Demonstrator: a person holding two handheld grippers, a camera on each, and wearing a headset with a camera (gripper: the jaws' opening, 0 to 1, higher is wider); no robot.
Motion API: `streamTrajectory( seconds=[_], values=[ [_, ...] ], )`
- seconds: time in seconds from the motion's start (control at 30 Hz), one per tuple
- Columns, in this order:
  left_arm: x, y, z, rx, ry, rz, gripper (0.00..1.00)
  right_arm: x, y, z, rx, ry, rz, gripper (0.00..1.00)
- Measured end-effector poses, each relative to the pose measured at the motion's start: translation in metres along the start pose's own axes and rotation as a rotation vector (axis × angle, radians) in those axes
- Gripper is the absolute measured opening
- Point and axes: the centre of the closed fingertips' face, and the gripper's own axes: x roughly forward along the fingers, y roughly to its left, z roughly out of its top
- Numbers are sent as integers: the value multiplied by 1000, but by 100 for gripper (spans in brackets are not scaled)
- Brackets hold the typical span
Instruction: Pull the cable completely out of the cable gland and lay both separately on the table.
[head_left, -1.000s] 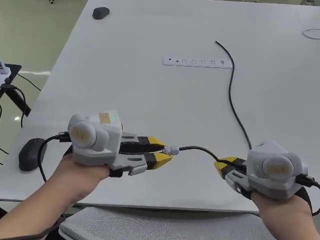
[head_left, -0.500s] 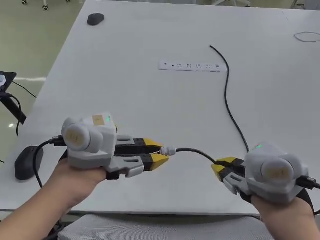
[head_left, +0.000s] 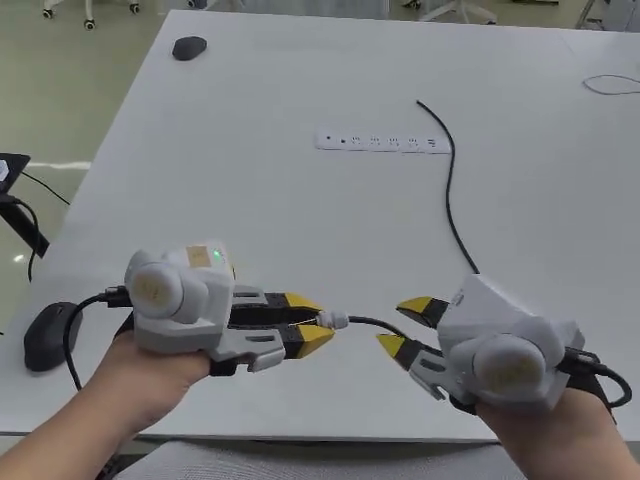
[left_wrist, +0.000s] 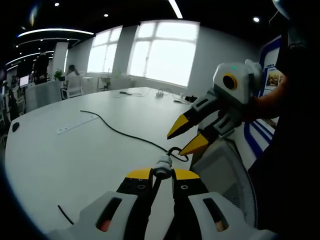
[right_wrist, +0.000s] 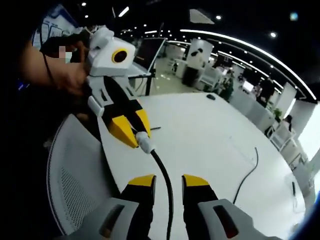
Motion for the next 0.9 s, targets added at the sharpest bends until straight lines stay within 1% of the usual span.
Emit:
streamTrajectory(
  seconds=[0.07, 0.23, 0.3, 0.33, 0.43, 0.5, 0.63, 0.8, 0.9],
  values=[
    [1, 0, 0, 7, 7, -1, 15, 4, 2, 2, -49, 10, 4, 15],
    [2, -1, 0, 14, 15, -9, 15, 13, 7, 5, -105, 24, 22, 13],
    [3, -3, 0, 19, 15, -15, 15, 15, 8, 2, -143, 41, 23, 13],
    [4, -3, -1, 21, 18, -14, 15, 16, 9, 2, -149, 42, 27, 12],
    [6, -4, -3, 32, 28, -17, 15, 17, 11, 2, -165, 42, 33, 10],
    [7, -4, -3, 35, 29, -21, 15, 18, 11, 3, -175, 40, 37, 5],
    [8, -4, -3, 38, 32, -21, 15, 20, 12, 3, -180, 48, 44, 2],
    [8, -2, -3, 45, 36, -21, 15, 22, 12, 2, -185, 46, 41, 1],
    [8, 0, -1, 39, 29, -18, 15, 22, 9, 3, -162, 40, 24, 1]
  ],
)
